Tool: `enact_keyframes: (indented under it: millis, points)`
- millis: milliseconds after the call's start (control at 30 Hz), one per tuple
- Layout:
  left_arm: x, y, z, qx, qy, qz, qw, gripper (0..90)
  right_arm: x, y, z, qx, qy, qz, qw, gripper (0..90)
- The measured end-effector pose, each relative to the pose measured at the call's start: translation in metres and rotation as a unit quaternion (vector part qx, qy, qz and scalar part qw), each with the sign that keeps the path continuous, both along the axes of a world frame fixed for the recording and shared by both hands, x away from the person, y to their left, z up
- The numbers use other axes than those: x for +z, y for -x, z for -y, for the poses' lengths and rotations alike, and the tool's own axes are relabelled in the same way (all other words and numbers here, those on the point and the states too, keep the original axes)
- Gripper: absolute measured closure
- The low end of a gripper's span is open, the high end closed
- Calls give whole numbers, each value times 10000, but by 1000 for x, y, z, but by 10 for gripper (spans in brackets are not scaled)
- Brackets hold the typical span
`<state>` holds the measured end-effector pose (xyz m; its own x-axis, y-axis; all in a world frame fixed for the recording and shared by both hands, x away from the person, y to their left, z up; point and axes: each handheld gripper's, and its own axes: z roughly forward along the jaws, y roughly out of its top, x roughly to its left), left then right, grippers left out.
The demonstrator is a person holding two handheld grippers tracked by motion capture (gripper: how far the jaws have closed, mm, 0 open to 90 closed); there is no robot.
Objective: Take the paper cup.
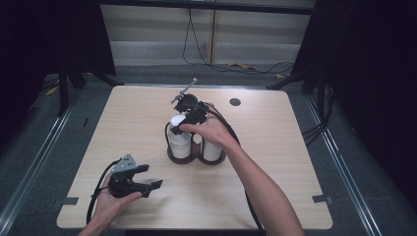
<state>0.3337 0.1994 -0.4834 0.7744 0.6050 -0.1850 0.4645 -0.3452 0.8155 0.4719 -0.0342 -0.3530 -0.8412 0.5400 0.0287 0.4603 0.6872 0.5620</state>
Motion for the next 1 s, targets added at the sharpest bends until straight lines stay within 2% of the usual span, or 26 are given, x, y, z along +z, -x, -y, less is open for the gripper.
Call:
enact_keyframes:
  millis: [167,467,667,1000]
  points:
    - [0,0,0,3,6,-6,10000,191,6,1,5,-32,-205,49,9998,371]
    - [0,0,0,-50,-13,-7,10000,191,11,3,7,-28,-328,81,9994,371]
    - [0,1,1,-99,-3,-10,10000,192,15,2,14,-66,-533,21,9986,374]
    - [0,0,1,-65,-3,5,10000,191,25,4,18,-78,-716,125,9973,375]
